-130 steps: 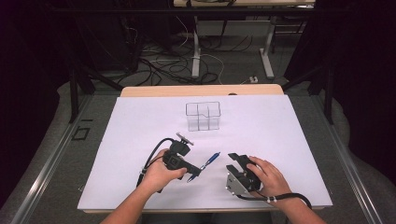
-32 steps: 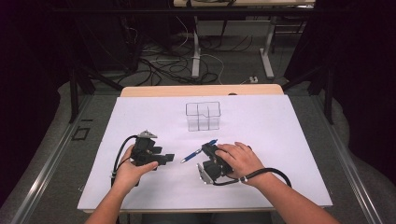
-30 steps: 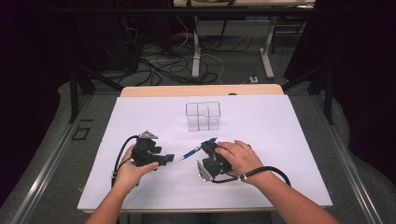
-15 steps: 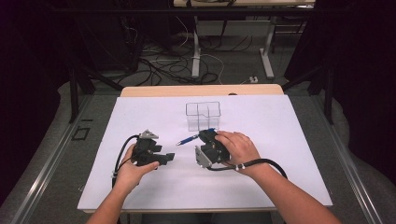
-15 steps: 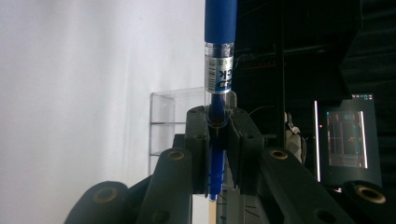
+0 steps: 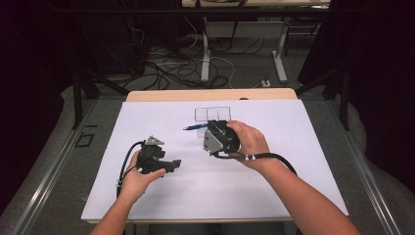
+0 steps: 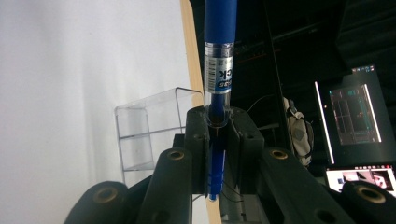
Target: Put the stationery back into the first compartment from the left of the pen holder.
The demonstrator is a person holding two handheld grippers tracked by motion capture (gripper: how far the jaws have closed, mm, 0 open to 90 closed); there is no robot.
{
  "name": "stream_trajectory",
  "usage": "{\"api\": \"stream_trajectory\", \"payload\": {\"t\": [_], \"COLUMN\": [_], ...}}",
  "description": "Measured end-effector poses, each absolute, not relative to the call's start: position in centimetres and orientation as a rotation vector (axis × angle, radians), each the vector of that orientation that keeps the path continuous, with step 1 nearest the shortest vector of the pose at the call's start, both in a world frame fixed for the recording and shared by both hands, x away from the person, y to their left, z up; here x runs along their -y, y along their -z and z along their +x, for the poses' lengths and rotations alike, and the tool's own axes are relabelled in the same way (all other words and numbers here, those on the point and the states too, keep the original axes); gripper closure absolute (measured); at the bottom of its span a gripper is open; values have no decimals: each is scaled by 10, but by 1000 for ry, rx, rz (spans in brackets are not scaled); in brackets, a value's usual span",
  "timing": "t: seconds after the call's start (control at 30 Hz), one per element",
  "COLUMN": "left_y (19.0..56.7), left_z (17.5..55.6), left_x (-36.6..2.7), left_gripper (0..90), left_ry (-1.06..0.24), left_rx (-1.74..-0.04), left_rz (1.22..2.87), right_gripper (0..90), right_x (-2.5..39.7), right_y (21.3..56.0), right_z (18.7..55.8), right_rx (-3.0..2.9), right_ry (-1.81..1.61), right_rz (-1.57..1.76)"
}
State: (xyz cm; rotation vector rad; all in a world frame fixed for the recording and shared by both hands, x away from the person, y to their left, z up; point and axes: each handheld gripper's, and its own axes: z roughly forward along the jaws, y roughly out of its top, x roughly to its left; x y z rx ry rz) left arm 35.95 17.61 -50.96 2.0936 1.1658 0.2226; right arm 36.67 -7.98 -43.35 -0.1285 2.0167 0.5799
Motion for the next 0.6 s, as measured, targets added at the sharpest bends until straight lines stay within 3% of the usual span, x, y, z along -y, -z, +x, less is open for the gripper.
{"api": "stream_trajectory", "payload": {"t": [0.6], "left_y": [507], "left_z": [360], "left_x": [-179], "left_gripper": [197], "left_ry": [-238], "left_rx": [-1177], "left_rz": [2063], "right_gripper": [795], "right_x": [83], "right_y": [417], "right_z": [393], "right_rx": [-2053], "right_ry": [-689], "right_rz": [70]}}
